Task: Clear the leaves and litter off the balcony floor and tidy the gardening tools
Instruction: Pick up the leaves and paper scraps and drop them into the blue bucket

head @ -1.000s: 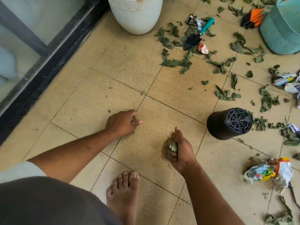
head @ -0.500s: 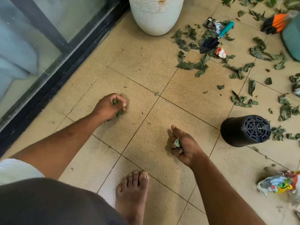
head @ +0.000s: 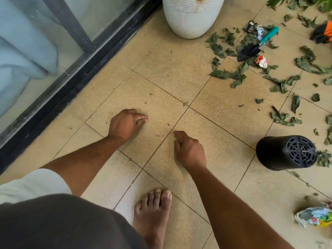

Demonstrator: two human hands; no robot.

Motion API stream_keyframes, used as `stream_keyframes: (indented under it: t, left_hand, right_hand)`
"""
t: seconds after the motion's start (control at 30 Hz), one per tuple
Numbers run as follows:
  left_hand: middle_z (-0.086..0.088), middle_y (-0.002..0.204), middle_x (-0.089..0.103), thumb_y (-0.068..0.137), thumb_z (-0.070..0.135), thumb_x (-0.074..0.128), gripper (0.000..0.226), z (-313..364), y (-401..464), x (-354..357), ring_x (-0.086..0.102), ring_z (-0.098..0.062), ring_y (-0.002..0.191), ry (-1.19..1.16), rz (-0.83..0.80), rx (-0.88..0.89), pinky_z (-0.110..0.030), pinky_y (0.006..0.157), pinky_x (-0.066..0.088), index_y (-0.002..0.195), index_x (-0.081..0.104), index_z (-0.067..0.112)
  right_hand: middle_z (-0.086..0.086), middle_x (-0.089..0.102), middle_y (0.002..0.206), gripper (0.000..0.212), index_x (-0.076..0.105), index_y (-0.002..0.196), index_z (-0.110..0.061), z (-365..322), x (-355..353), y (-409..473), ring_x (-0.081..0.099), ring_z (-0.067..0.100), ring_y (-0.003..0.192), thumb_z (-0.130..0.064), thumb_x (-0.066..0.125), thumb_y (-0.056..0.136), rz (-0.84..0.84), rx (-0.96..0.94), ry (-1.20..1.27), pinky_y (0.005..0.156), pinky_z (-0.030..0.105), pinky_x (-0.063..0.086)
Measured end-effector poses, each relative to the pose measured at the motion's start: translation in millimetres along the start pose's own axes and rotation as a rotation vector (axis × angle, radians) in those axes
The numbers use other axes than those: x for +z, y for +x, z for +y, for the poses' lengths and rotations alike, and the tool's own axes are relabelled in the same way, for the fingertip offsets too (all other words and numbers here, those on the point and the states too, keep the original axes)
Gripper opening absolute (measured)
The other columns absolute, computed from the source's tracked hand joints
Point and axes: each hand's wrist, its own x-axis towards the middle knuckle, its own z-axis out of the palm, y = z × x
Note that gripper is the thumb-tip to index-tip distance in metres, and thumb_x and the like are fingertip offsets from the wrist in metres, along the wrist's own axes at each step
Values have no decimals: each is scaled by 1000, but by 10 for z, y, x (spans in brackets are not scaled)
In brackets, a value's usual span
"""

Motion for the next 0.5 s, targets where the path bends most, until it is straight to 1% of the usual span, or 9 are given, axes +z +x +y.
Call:
stream_keyframes:
  t: [0.03,0.1,0.2,0.27,0.33,0.37,0.43,0.47,0.5]
  left_hand:
    - [6,110,77,102,46,68,23,8,10,12,71,-17,97,70,10,45,-26,69,54,115,82,34]
    - [0,101,75,104,39,64,23,45,54,36,69,-21,89,218,21,123,-29,66,51,110,81,23]
    - [1,88,70,106,39,51,29,78,151,52,63,-19,75,311,-54,93,-32,59,52,104,72,19]
    - [4,86,70,105,40,51,25,84,250,54,63,-16,70,185,-144,3,-31,56,51,108,64,20]
    - [5,94,69,106,38,56,23,104,401,22,66,-16,76,-63,-197,-141,-28,57,46,115,60,17]
    - [4,99,69,106,36,56,23,103,500,-4,66,-17,81,-194,-202,-238,-27,59,45,117,61,16]
    - [-1,102,71,105,37,51,27,126,706,-64,66,-19,85,-418,-205,-404,-29,63,45,113,65,16]
    - [-4,99,72,104,39,47,32,153,808,-89,65,-23,82,-509,-208,-455,-30,63,45,108,67,15]
    - [-6,94,71,102,40,42,37,194,896,-112,62,-27,77,-569,-211,-493,-31,60,43,102,67,12]
  right_hand:
    - [-8,73,88,27,53,136,-36,14,19,-17,66,10,60,-36,46,110,-15,-14,-62,57,29,58]
    - [-9,69,85,18,50,126,-33,47,42,-35,62,9,58,-40,41,111,-25,-33,-120,51,28,52]
    - [-12,68,79,15,57,117,-32,107,18,-3,62,4,56,-37,45,110,9,-32,-29,50,24,48]
    - [-14,70,77,15,66,112,-29,165,-69,5,65,5,54,-32,53,109,58,13,169,48,23,51]
    - [-11,72,76,14,70,108,-28,220,-180,26,68,8,56,-31,56,107,57,123,385,50,31,57]
    - [-6,73,77,15,71,107,-29,252,-228,47,68,10,57,-33,57,107,20,183,476,52,38,58]
    - [8,74,78,16,73,107,-28,317,-312,107,63,25,58,-33,58,107,-76,258,654,51,48,55]
    - [16,71,75,16,73,108,-24,352,-340,144,59,30,57,-31,58,107,-120,271,746,50,50,52]
    - [20,67,70,17,73,109,-19,384,-372,169,56,32,55,-28,59,108,-160,278,823,50,48,50]
